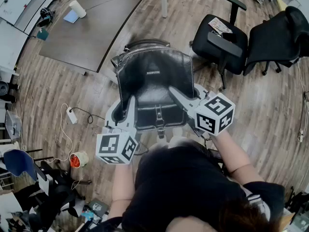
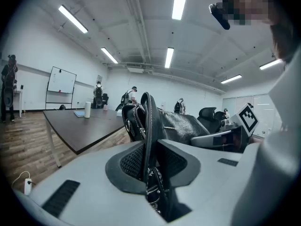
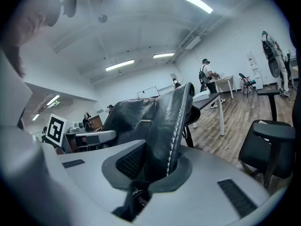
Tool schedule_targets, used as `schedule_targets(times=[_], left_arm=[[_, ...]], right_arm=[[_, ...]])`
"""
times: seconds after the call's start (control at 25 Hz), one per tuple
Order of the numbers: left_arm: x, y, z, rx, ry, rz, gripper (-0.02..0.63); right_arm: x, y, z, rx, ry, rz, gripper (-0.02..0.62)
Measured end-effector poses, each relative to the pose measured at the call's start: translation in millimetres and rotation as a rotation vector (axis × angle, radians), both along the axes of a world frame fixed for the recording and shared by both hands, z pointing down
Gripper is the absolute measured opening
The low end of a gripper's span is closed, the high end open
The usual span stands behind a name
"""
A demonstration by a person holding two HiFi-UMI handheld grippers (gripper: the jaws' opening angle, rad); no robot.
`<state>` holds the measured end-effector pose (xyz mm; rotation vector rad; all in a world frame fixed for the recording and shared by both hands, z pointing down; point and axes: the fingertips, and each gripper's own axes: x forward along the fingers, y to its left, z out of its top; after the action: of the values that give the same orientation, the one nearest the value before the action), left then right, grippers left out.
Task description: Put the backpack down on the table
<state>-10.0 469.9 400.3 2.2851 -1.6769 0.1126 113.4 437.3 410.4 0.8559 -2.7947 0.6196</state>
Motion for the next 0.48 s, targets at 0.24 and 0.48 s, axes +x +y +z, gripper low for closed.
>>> schedule_targets(times=[0.24, 0.48], left_arm=[[-27.3, 18.2, -3.8, -0.005, -0.018, -0.007, 0.091], [-49.7, 26.2, -2.7, -0.016, -0.03, -0.009, 0.091]], right_arm=[[-26.7, 19.4, -3.5, -0.019, 0.003, 0.015, 0.05], [-49.1, 29.3, -3.6, -0.035, 0.017, 0.026, 0.051]])
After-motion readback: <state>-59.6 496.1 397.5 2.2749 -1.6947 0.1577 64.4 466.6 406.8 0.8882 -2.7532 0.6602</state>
